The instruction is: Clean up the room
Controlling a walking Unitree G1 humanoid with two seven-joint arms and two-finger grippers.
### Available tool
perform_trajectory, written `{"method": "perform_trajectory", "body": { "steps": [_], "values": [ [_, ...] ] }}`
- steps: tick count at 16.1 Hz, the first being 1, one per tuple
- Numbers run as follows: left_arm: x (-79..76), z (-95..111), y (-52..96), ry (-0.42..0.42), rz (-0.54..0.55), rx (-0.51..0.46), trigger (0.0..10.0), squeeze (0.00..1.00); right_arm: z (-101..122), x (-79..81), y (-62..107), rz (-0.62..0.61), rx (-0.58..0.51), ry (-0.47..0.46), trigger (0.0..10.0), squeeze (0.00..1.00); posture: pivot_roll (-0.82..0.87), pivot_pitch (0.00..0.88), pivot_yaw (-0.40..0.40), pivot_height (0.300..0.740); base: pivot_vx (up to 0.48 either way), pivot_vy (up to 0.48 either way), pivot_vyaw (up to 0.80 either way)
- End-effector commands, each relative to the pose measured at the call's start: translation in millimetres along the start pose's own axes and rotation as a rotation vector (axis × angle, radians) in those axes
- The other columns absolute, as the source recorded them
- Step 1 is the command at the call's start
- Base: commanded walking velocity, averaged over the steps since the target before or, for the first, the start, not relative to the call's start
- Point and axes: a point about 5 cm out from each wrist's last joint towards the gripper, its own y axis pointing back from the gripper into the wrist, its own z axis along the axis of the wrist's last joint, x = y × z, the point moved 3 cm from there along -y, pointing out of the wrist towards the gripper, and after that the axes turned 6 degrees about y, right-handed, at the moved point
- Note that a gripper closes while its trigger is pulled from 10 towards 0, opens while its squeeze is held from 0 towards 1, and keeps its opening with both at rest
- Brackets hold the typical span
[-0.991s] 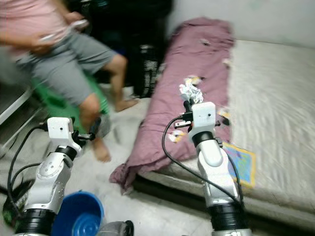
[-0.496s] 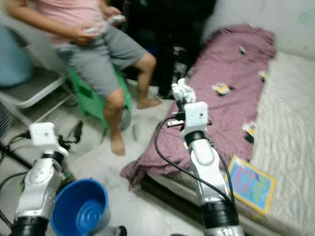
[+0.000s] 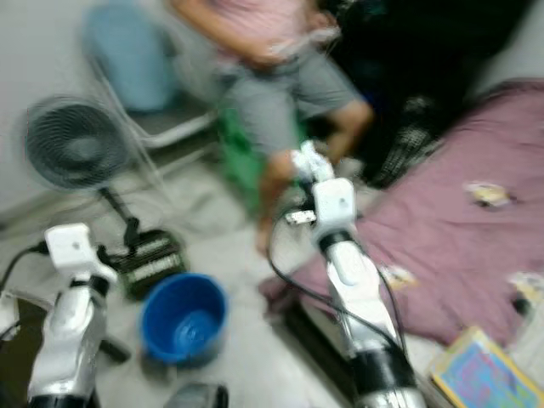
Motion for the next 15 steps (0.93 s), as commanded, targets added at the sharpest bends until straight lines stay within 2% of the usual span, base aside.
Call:
{"method": "perform_trajectory", "body": {
  "steps": [1,6,11,15],
  "values": [
    [0.8,3,-1.4,-0.021,-0.009,0.001,10.0,0.0,10,1.2,-3.6,-0.007,-0.033,-0.008,10.0,0.0,-0.02,0.0,0.019,0.74,0.0,0.0,0.8],
    [-5.3,4,-3.8,-0.026,-0.057,0.019,10.0,0.0,9,-9.4,-0.1,-0.044,-0.03,0.005,10.0,0.0,-0.03,0.0,0.039,0.74,0.0,0.0,0.8],
    [-6.3,2,-2.7,-0.013,-0.065,0.041,10.0,0.0,5,-5.9,2.4,-0.042,-0.009,0.002,10.0,0.0,-0.04,0.0,0.038,0.74,0.0,0.0,0.8],
    [-13.5,1,-4.2,-0.01,-0.102,0.05,10.0,0.0,4,-6.7,5.7,-0.044,-0.001,0.004,10.0,0.0,-0.04,0.0,0.035,0.74,0.0,0.0,0.8]
  ]
}}
